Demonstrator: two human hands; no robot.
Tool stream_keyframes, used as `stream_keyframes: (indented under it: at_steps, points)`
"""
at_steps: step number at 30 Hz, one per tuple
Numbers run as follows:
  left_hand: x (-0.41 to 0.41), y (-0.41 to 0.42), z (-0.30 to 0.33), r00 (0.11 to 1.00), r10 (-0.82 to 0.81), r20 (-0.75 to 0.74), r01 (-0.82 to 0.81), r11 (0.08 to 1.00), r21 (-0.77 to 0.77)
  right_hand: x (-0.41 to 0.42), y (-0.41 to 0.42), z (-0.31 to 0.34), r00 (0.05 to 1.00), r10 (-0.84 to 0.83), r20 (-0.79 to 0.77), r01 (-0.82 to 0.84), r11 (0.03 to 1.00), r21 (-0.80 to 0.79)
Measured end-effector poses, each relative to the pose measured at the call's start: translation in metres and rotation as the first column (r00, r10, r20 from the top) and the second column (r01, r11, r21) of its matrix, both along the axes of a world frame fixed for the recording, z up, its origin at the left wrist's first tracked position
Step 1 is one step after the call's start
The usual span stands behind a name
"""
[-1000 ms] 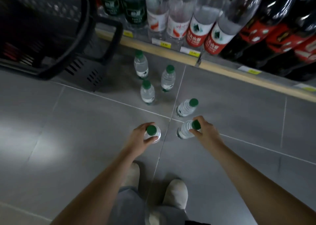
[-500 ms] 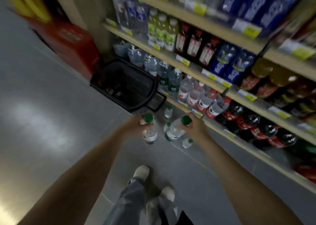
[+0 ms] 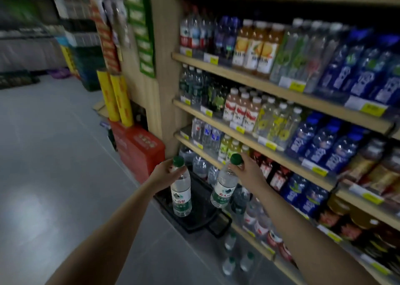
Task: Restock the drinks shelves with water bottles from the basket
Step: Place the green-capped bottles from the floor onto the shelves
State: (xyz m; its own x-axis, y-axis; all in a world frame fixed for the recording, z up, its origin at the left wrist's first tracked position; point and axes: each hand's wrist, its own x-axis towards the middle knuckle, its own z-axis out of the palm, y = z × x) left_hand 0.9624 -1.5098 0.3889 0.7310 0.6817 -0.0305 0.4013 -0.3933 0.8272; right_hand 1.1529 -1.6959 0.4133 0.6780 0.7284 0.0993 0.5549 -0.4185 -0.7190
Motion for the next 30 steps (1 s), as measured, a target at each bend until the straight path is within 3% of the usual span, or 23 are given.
stream_keyframes:
  at_steps: [8, 14, 18, 25, 30]
  points:
    - [-0.014, 0.142, 0.101, 0.967, -0.189, 0.17, 0.172, 0.979, 0.114, -0.011, 0.13, 0.086, 0.989, -0.108, 0.104, 0.095, 0.988, 0.118]
    - [-0.018, 0.233, 0.154, 0.936, -0.219, 0.275, 0.171, 0.967, 0.188, -0.017, 0.208, 0.153, 0.977, -0.149, 0.153, 0.121, 0.977, 0.178]
    - [-0.003, 0.279, 0.182, 0.909, -0.214, 0.358, 0.174, 0.975, 0.139, -0.01, 0.256, 0.2, 0.975, -0.131, 0.178, 0.093, 0.974, 0.208]
    - [0.057, 0.365, 0.234, 0.842, -0.216, 0.495, 0.145, 0.973, 0.178, 0.025, 0.337, 0.287, 0.949, -0.149, 0.278, 0.055, 0.946, 0.319]
    - [0.1, 0.43, 0.298, 0.767, -0.102, 0.634, -0.015, 0.984, 0.177, 0.068, 0.389, 0.353, 0.91, -0.172, 0.377, -0.008, 0.902, 0.431]
